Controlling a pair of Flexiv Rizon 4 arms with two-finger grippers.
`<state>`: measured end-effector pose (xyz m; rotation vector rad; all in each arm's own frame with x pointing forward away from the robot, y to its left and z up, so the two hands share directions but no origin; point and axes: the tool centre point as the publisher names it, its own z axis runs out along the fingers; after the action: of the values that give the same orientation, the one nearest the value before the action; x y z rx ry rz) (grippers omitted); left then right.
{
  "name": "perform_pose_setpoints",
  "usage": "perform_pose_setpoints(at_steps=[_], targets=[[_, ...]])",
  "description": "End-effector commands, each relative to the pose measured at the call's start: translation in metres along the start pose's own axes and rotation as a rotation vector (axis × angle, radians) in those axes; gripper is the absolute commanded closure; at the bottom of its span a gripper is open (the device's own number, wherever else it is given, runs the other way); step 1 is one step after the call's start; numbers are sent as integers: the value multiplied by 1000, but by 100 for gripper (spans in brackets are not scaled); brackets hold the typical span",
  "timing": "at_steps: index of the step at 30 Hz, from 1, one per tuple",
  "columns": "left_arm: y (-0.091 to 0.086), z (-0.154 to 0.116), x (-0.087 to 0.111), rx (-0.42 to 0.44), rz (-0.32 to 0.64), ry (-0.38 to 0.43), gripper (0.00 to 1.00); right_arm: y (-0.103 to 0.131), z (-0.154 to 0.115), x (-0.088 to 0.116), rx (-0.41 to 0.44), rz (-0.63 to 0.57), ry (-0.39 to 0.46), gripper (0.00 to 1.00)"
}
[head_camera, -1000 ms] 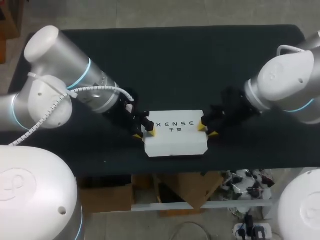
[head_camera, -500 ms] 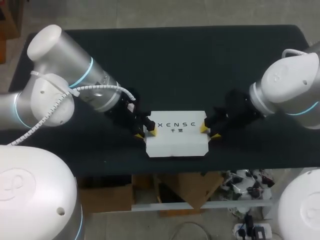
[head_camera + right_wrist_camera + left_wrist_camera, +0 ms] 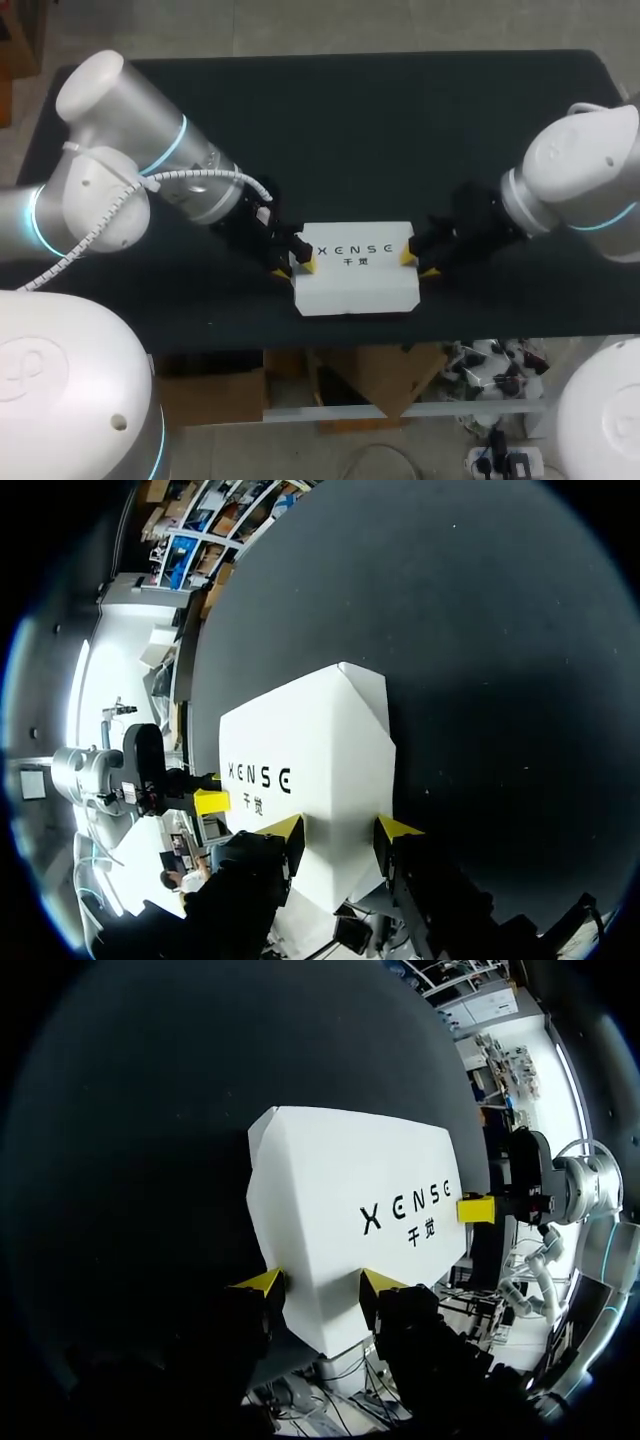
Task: Assemble the packaging by folding the flat box into shape, placing the metal phone stand inside, and closing the box properly
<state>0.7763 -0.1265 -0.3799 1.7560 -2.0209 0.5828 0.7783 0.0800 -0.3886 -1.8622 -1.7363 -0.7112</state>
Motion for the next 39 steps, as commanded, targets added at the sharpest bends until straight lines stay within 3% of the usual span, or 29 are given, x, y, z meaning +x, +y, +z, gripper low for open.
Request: perform_pose_setpoints(at_steps=[1, 39], targets=[[1, 2, 6, -8, -5, -10, 51, 4, -2, 4, 10, 1, 9, 53], [-4, -5, 10, -91, -103, -19, 49, 11, -6, 10, 84, 41, 24, 53]])
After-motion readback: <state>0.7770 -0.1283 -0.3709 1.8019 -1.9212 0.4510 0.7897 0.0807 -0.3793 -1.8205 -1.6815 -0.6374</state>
